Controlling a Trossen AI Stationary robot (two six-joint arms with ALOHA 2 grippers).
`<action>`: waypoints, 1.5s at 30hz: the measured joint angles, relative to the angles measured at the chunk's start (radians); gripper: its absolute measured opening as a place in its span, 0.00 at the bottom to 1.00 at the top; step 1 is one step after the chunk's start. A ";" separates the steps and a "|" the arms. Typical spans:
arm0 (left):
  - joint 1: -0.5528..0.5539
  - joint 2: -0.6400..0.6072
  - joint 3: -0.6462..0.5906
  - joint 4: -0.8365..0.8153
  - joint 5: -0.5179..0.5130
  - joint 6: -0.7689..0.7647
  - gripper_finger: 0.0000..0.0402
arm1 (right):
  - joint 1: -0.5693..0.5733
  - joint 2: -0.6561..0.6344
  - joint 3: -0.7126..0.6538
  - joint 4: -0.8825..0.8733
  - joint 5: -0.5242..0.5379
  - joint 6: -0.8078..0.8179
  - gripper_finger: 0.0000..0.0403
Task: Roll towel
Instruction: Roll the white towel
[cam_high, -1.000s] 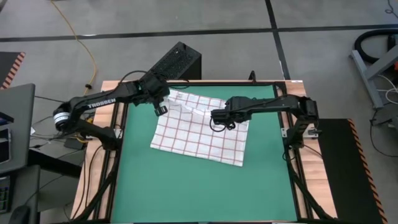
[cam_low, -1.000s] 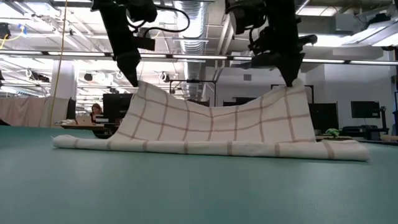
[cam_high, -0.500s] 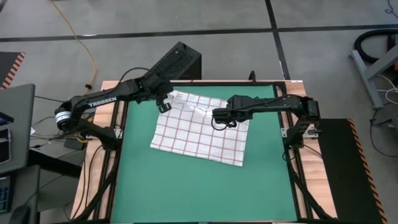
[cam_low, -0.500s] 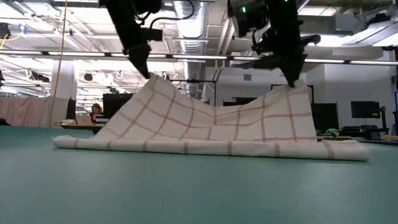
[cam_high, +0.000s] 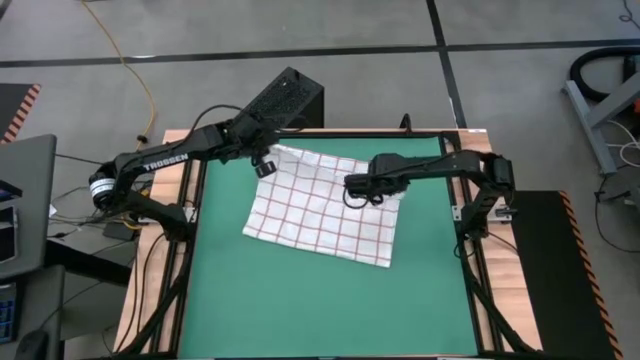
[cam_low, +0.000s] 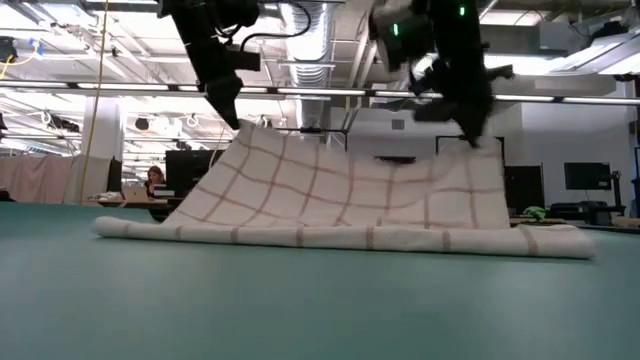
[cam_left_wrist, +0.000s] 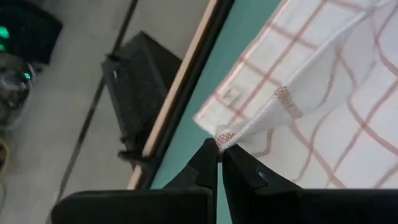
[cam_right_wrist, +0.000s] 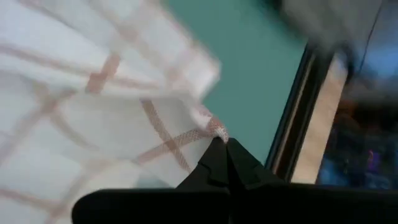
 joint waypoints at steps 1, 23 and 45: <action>0.005 0.000 0.000 -0.015 0.012 -0.007 0.00 | 0.009 -0.001 0.021 0.003 0.029 -0.014 0.00; 0.097 0.000 -0.163 0.216 0.140 0.021 0.00 | -0.122 0.026 -0.116 0.110 -0.098 -0.107 0.00; 0.170 0.212 -0.163 0.336 0.141 0.010 0.00 | -0.269 0.025 -0.176 0.298 -0.087 -0.314 0.00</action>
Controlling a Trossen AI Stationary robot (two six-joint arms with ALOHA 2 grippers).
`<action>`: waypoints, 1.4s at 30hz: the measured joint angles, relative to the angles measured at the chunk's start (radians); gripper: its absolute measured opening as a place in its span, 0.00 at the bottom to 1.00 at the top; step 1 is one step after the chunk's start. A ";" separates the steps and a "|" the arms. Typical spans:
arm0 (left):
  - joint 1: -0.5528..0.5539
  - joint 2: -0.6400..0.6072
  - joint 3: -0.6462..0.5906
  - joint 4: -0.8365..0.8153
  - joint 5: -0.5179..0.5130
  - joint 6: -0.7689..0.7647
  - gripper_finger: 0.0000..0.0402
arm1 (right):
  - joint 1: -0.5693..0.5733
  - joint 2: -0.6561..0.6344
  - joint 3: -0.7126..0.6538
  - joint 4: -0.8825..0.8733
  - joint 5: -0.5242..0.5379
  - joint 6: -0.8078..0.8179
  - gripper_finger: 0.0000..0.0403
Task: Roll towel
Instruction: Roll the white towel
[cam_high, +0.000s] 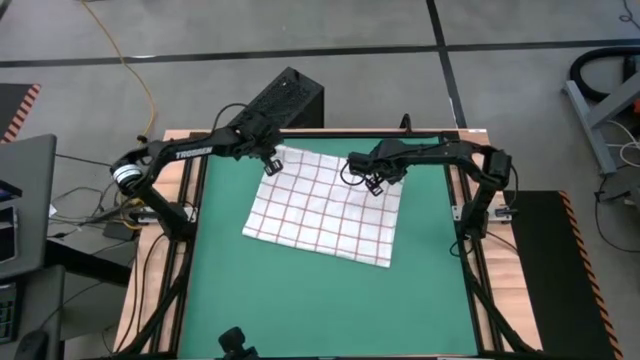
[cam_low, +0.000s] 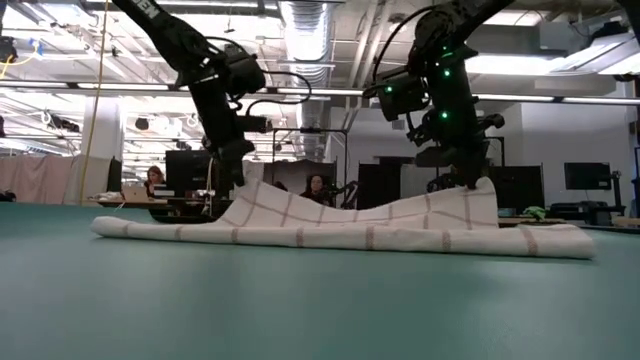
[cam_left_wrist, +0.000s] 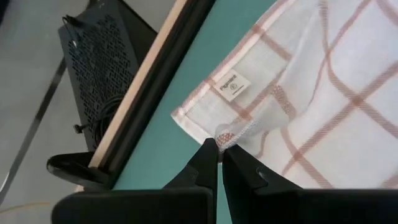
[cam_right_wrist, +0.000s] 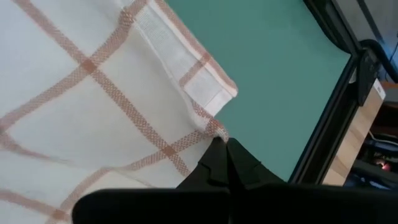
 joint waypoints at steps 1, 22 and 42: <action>0.001 0.006 0.000 0.007 -0.002 0.002 0.00 | -0.006 0.000 -0.006 0.009 -0.003 -0.005 0.00; 0.027 0.017 0.000 0.108 0.009 -0.030 0.00 | -0.063 0.000 -0.116 0.158 0.045 -0.072 0.07; 0.056 0.017 0.000 0.159 0.023 -0.010 0.20 | -0.136 0.000 -0.116 0.163 0.054 -0.074 0.48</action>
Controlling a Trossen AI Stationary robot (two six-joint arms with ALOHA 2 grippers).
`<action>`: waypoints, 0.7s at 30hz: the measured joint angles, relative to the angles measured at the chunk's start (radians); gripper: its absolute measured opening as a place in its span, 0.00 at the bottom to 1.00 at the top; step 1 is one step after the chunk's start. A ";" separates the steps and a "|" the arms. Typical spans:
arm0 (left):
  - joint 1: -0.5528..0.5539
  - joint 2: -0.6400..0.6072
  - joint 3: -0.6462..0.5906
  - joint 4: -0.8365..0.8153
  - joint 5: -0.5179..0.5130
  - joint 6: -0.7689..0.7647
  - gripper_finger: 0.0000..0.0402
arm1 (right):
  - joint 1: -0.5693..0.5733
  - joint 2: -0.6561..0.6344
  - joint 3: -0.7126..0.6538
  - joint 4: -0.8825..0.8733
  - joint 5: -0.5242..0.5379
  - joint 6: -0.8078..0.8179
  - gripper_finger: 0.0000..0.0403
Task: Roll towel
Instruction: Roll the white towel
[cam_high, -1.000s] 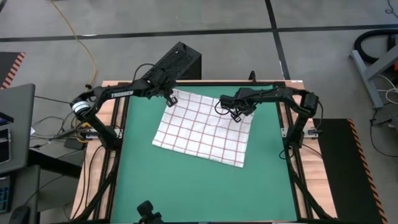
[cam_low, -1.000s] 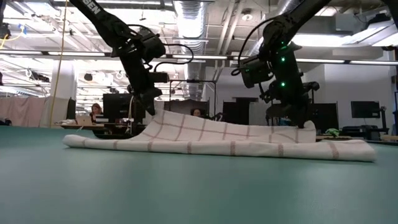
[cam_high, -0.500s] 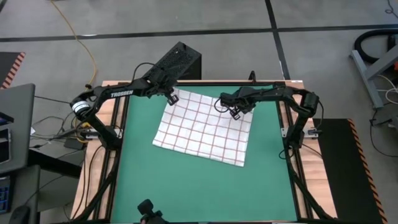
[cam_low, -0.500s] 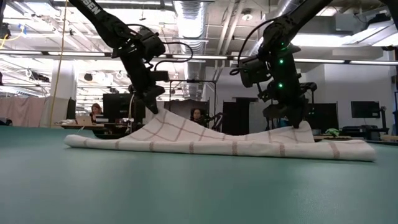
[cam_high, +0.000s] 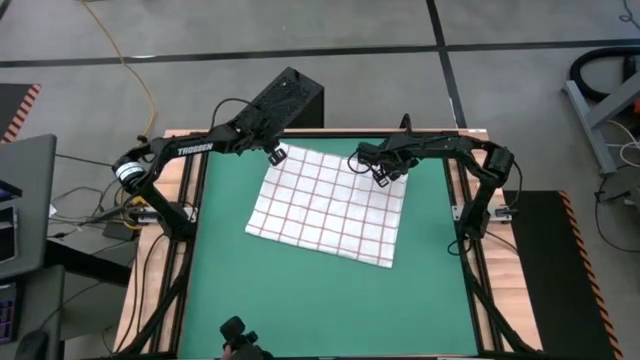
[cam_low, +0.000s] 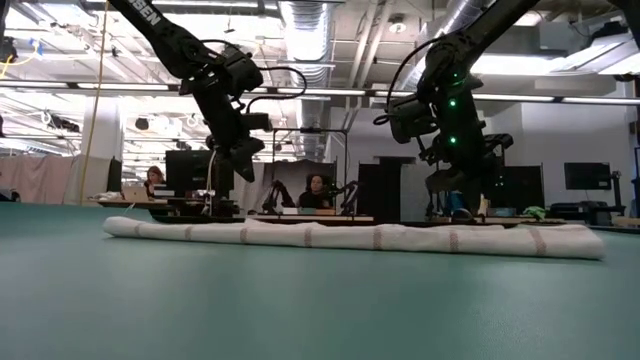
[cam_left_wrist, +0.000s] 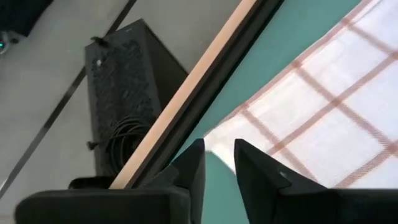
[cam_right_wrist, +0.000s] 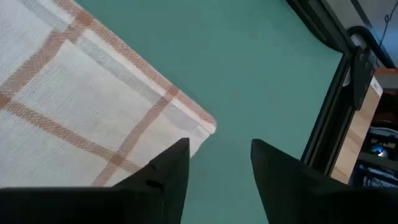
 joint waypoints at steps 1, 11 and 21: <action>0.002 0.000 0.000 0.002 0.016 0.006 0.21 | 0.000 0.000 0.000 0.006 0.000 -0.011 0.48; 0.030 -0.002 -0.033 0.005 0.706 -0.203 0.25 | 0.073 -0.001 0.000 0.087 -0.156 0.007 0.45; -0.035 -0.104 -0.148 -0.040 1.081 -0.193 0.11 | 0.404 -0.155 -0.036 0.307 -0.100 -0.044 0.44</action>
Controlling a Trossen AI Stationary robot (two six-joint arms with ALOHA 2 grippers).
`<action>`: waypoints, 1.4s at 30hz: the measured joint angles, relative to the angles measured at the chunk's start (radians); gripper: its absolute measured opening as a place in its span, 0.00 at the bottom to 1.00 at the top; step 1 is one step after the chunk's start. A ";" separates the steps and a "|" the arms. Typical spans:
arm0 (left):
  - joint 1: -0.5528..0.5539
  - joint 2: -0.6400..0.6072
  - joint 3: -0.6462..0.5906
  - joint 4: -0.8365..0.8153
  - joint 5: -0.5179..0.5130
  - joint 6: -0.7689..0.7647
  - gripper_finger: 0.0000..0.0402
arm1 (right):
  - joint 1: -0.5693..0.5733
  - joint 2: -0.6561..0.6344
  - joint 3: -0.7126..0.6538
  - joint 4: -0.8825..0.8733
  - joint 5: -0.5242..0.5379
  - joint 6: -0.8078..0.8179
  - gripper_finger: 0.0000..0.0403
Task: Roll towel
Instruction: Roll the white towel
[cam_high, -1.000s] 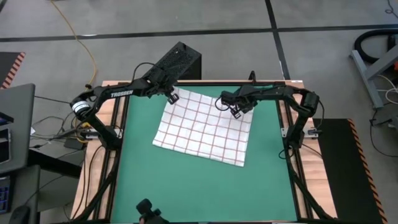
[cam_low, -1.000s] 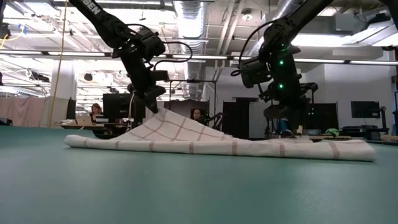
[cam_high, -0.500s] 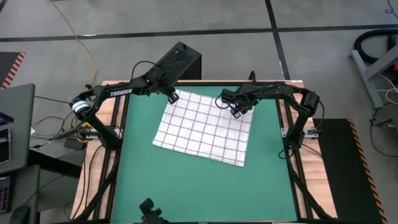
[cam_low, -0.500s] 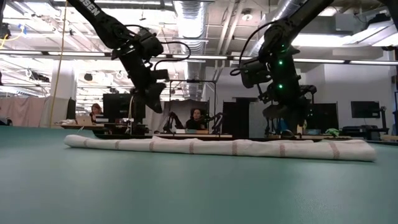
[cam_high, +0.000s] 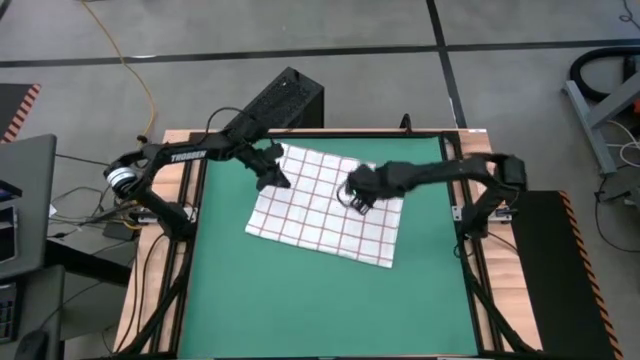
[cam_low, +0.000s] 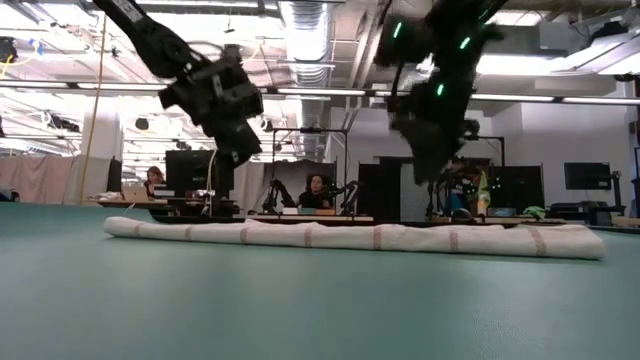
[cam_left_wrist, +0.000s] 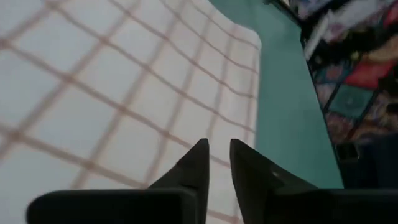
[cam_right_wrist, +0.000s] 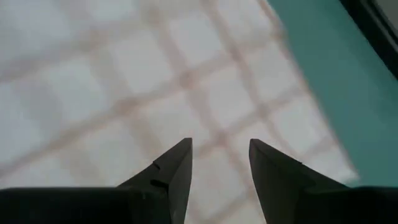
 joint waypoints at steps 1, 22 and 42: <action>-0.025 -0.029 -0.016 -0.001 -0.020 0.002 0.09 | 0.043 -0.031 -0.031 0.050 0.000 0.000 0.44; -0.445 -0.419 -0.620 0.613 -0.618 -0.321 0.00 | 0.602 -0.007 -0.415 0.599 0.178 0.457 0.22; -0.518 -0.419 -0.765 0.618 -0.829 -0.380 0.00 | 0.710 0.149 -0.412 0.599 0.223 0.732 0.21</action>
